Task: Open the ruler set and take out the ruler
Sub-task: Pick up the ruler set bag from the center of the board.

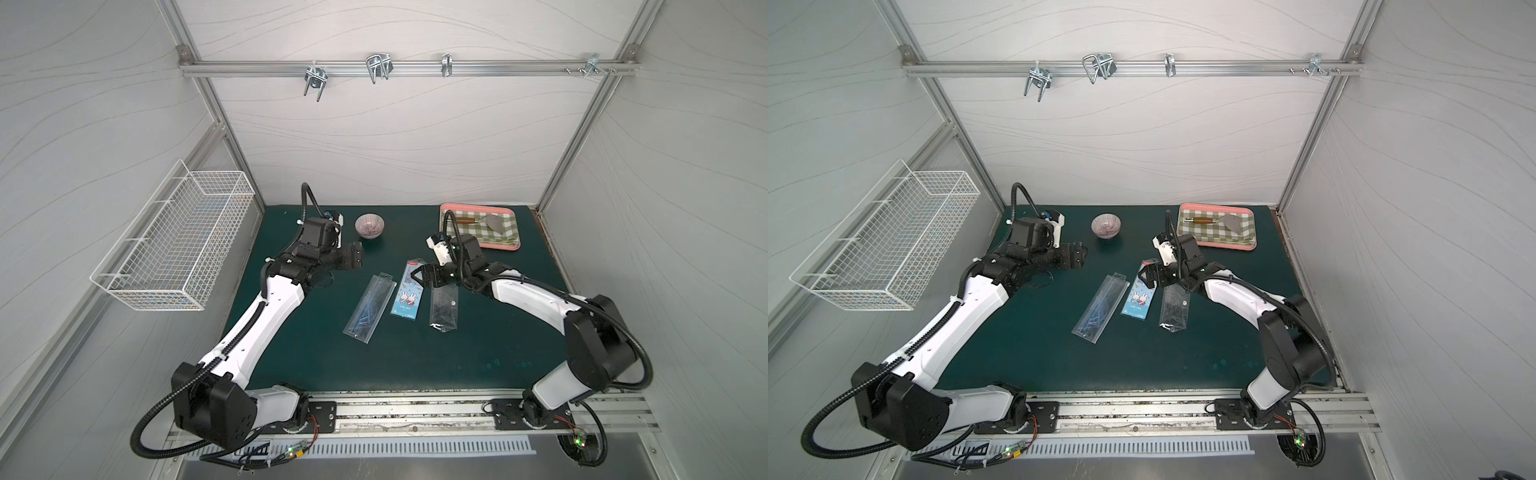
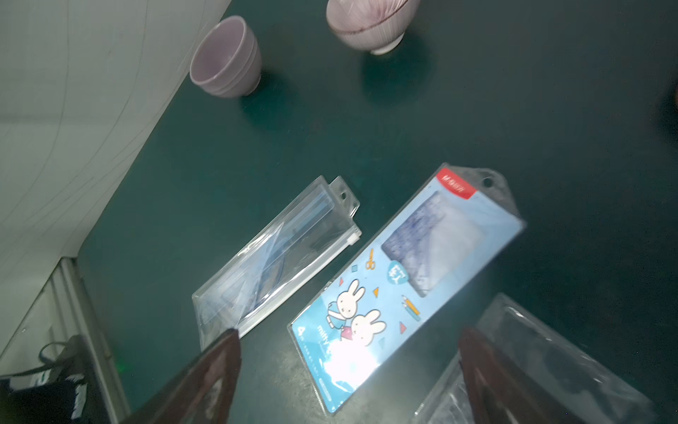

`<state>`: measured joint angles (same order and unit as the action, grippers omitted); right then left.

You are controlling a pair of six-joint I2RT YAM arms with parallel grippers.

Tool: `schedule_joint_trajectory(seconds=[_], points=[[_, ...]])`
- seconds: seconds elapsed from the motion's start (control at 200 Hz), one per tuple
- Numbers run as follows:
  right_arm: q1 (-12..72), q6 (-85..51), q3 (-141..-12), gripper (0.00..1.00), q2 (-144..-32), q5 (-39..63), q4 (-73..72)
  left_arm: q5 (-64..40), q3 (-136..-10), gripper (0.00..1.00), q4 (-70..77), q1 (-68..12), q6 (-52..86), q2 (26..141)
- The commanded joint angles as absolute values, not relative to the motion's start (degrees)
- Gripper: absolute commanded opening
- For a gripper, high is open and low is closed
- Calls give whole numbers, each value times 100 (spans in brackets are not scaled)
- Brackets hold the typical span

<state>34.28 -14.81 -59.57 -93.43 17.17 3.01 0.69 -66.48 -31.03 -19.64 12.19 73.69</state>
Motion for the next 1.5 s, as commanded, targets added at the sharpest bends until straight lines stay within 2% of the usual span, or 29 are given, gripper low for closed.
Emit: schedule_joint_trajectory(seconds=[0.0,0.255,0.7,1.17,1.425,1.495], points=[[3540,-1720,-6204,89,-9744,2230,27,175,-6351,90,-3309,-2184,1537,7480],[3590,-1793,-6829,85,-10782,2539,-65,97,-5397,82,-2913,-2390,2020,7549],[3590,-1796,-8180,75,-12309,2962,236,-124,-5247,76,-2739,-2442,2169,8115],[3598,-1720,-8669,66,-12827,3270,607,-280,-5035,73,-2552,-2439,2298,8446],[3606,-1684,-8692,63,-12928,3296,728,-492,-4793,63,-2527,-2448,2519,8315],[3617,-1673,-8705,62,-12958,3328,756,-492,-4684,56,-2553,-2458,2594,8242]])
